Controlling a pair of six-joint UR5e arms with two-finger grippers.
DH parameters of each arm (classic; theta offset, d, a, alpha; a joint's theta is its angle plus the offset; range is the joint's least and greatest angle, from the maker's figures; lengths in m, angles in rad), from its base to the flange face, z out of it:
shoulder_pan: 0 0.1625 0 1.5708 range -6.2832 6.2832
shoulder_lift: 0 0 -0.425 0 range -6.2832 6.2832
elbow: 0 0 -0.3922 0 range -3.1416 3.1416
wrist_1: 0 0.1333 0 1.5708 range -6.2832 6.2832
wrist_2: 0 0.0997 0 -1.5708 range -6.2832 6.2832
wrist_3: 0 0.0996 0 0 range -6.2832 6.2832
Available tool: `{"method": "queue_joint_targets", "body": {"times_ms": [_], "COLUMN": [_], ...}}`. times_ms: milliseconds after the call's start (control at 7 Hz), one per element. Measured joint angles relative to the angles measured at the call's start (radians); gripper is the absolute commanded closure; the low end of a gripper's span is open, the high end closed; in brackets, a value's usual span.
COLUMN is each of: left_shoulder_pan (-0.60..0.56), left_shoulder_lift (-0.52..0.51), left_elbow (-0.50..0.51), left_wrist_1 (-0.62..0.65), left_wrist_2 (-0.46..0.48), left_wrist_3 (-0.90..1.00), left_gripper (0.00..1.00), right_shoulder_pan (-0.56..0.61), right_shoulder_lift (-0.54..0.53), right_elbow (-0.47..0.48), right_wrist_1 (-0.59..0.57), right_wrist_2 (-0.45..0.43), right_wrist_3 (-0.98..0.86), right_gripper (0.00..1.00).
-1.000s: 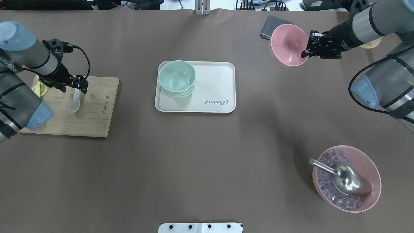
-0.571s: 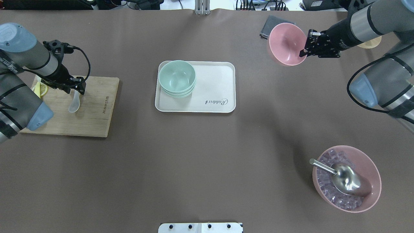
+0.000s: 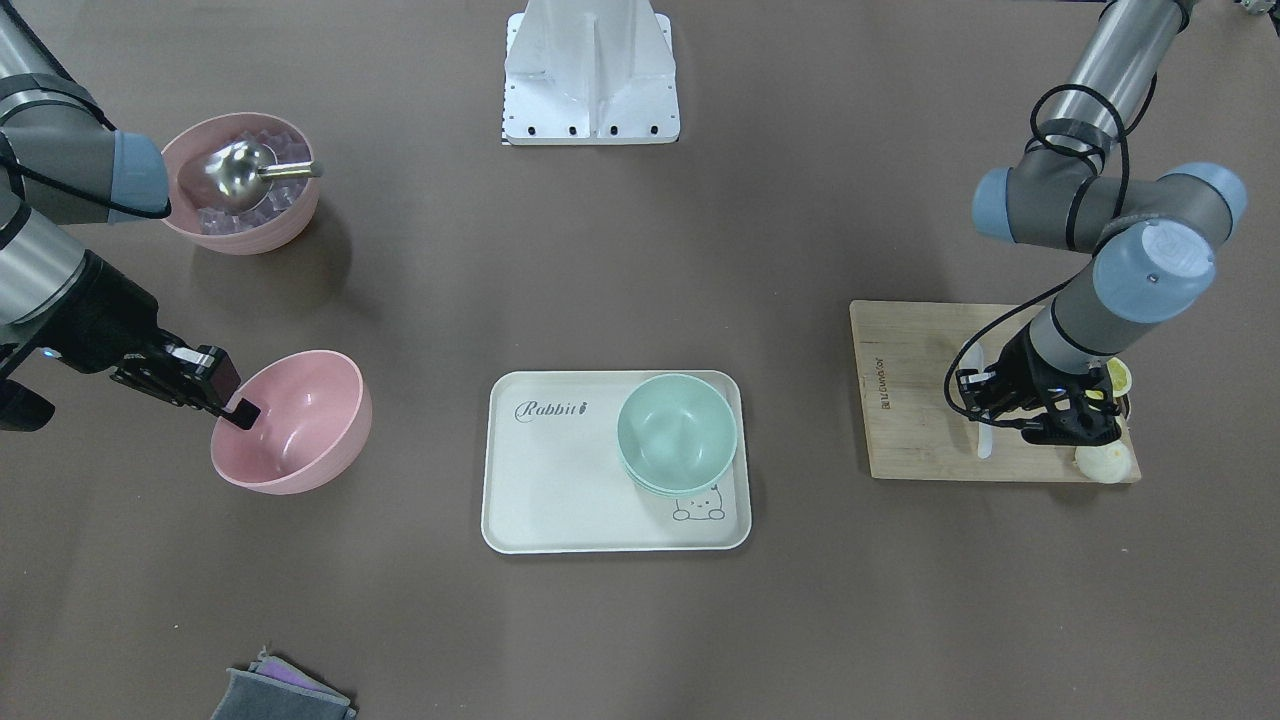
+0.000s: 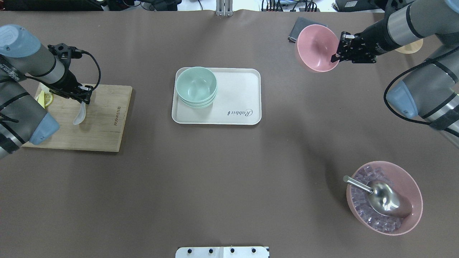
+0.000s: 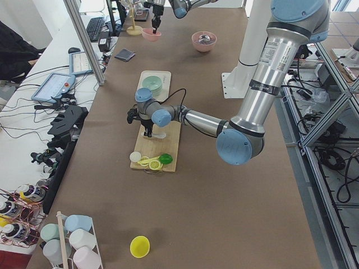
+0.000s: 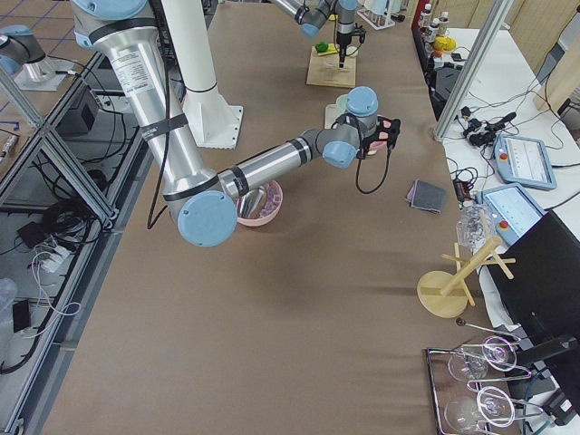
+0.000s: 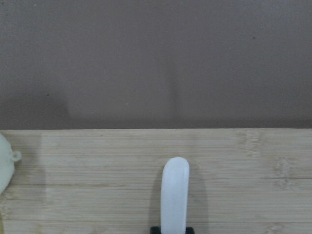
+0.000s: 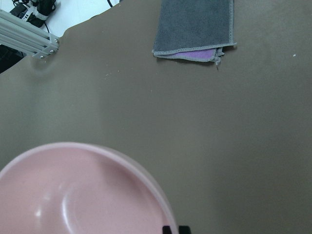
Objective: Stack pink bowl on green and place spoon
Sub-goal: 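Lift the pink bowl with the right gripper while the left gripper grasps the white spoon, then carry the pink bowl with the right gripper onto the mint-green bowls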
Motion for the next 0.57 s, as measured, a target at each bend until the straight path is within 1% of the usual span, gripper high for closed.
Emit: {"method": "queue_joint_targets", "body": {"times_ms": [286,571], "left_shoulder_pan": [-0.028,-0.073], "left_shoulder_lift": [-0.005,-0.016], "left_elbow": [-0.029,-0.035], "left_wrist_1": [0.017,0.021], "left_wrist_2": [-0.036,-0.092], "left_wrist_3": [0.000,-0.001], "left_gripper": [1.00,1.00], "right_shoulder_pan": [-0.032,-0.117], "right_shoulder_lift": [0.044,0.111], "right_elbow": [-0.004,-0.012], "right_wrist_1": [0.002,0.006], "right_wrist_2": [-0.015,-0.124], "right_wrist_3": [0.034,0.113], "right_gripper": [1.00,1.00]}}
